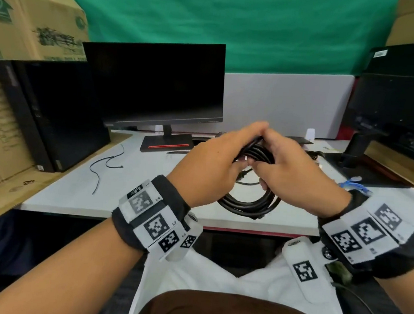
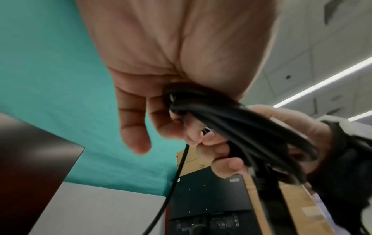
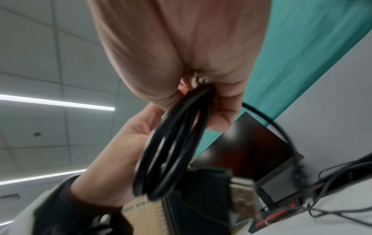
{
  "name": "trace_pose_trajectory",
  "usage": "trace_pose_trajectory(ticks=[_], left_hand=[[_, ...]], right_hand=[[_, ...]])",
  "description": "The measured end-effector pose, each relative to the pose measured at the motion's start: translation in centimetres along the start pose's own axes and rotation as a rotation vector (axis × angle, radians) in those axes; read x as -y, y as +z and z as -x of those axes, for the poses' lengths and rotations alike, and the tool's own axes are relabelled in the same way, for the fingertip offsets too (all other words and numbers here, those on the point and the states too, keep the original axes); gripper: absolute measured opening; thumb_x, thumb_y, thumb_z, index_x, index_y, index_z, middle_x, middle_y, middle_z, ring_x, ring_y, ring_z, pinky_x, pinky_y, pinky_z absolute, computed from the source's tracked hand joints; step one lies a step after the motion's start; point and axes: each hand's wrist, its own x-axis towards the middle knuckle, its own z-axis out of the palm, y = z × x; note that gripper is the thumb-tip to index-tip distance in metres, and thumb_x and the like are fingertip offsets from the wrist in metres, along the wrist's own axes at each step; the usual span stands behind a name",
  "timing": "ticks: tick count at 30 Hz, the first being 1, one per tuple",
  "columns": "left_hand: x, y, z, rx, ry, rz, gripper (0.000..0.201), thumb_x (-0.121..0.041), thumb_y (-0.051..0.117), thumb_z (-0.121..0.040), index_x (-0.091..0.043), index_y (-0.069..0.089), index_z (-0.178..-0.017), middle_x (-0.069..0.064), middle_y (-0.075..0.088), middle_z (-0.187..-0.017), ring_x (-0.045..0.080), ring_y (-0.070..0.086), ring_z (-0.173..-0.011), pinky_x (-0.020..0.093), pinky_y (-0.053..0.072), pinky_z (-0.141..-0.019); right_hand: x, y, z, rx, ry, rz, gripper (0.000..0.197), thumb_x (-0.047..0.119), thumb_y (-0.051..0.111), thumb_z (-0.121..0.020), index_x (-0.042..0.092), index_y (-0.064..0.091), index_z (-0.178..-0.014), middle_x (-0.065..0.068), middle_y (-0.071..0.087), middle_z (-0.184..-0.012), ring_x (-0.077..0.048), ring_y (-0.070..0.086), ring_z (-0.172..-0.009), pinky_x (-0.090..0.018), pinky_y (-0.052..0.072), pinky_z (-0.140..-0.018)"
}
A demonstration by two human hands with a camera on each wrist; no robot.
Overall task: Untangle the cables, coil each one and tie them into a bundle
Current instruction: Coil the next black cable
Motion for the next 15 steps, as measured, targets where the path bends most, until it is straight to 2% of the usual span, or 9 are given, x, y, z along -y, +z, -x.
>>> trace_pose_trajectory(ticks=[3, 5, 6, 7, 8, 10, 12, 14, 15], left_hand=[[-0.1, 0.1, 0.2, -0.065, 0.062, -0.063, 0.055, -0.02, 0.047, -0.104, -0.032, 0.031, -0.154, -0.001, 0.059, -0.098, 0.023, 0.057, -0.092, 0.045, 0.048, -0.083], [-0.4, 0.3, 0.4, -0.166, 0.067, -0.094, 0.049, -0.017, 0.043, -0.104, -0.028, 0.039, -0.151, -0.002, 0.047, -0.083, 0.026, 0.052, -0.077, 0.047, 0.048, -0.073], [-0.6, 0.5, 0.5, -0.187, 0.059, -0.107, 0.047, -0.016, 0.043, -0.104, -0.027, 0.041, -0.15, -0.003, 0.044, -0.081, 0.027, 0.051, -0.074, 0.046, 0.048, -0.07], [-0.8, 0.7, 0.5, -0.187, 0.042, -0.122, 0.046, -0.016, 0.042, -0.104, -0.026, 0.042, -0.149, -0.003, 0.045, -0.081, 0.029, 0.052, -0.073, 0.047, 0.048, -0.068], [-0.9, 0.9, 0.4, -0.174, 0.02, -0.149, 0.045, -0.017, 0.041, -0.104, -0.025, 0.043, -0.148, -0.001, 0.047, -0.084, 0.03, 0.053, -0.073, 0.047, 0.049, -0.067], [-0.7, 1.0, 0.2, -0.121, -0.023, -0.245, 0.044, -0.019, 0.04, -0.105, -0.024, 0.04, -0.148, 0.001, 0.053, -0.094, 0.032, 0.057, -0.078, 0.048, 0.048, -0.07], [-0.1, 0.9, 0.0, -0.039, -0.046, -0.329, 0.041, -0.022, 0.044, -0.102, -0.024, 0.041, -0.143, 0.001, 0.055, -0.104, 0.031, 0.059, -0.085, 0.046, 0.049, -0.073], [0.2, 1.0, 0.2, 0.039, -0.083, -0.325, 0.033, -0.022, 0.052, -0.096, -0.023, 0.051, -0.129, -0.001, 0.053, -0.105, 0.028, 0.059, -0.089, 0.041, 0.049, -0.075], [0.1, 1.1, 0.3, 0.063, -0.11, -0.303, 0.029, -0.022, 0.054, -0.093, -0.023, 0.055, -0.122, -0.002, 0.052, -0.101, 0.026, 0.058, -0.089, 0.039, 0.048, -0.075]], right_hand=[[0.0, -0.5, 0.1, 0.001, -0.023, 0.115, 0.053, -0.011, 0.053, -0.084, 0.032, 0.048, -0.113, 0.022, 0.063, -0.093, -0.004, 0.065, -0.087, -0.007, 0.047, -0.065], [-0.6, -0.5, -0.2, -0.036, 0.04, 0.224, 0.055, -0.007, 0.055, -0.08, 0.028, 0.048, -0.123, 0.004, 0.065, -0.106, -0.02, 0.062, -0.086, -0.023, 0.051, -0.066], [-0.9, -0.4, -0.2, -0.047, 0.083, 0.27, 0.061, -0.004, 0.055, -0.08, 0.026, 0.046, -0.132, -0.006, 0.063, -0.113, -0.021, 0.061, -0.083, -0.026, 0.051, -0.067], [-1.4, -0.2, -0.3, -0.049, 0.113, 0.313, 0.068, -0.002, 0.056, -0.082, 0.027, 0.041, -0.141, -0.008, 0.059, -0.117, -0.017, 0.059, -0.084, -0.021, 0.049, -0.069], [-1.6, -0.1, -0.3, -0.049, 0.126, 0.353, 0.072, 0.0, 0.056, -0.083, 0.028, 0.037, -0.147, -0.006, 0.055, -0.118, -0.012, 0.056, -0.086, -0.011, 0.043, -0.07], [-1.5, 0.1, -0.3, -0.079, 0.086, 0.37, 0.067, -0.002, 0.055, -0.085, 0.026, 0.045, -0.146, -0.002, 0.055, -0.117, -0.009, 0.055, -0.089, -0.005, 0.036, -0.074], [-1.2, 0.3, -0.3, -0.074, 0.021, 0.298, 0.058, -0.007, 0.052, -0.084, 0.025, 0.061, -0.131, 0.008, 0.061, -0.106, -0.003, 0.058, -0.083, -0.016, 0.044, -0.081], [-0.9, 0.7, 0.0, 0.002, -0.027, 0.259, 0.055, -0.013, 0.049, -0.081, 0.024, 0.07, -0.115, 0.021, 0.059, -0.087, 0.0, 0.059, -0.074, -0.026, 0.053, -0.076], [-0.9, 0.9, 0.2, 0.041, -0.047, 0.255, 0.056, -0.016, 0.047, -0.079, 0.024, 0.072, -0.11, 0.022, 0.059, -0.081, -0.001, 0.06, -0.074, -0.025, 0.054, -0.072]])
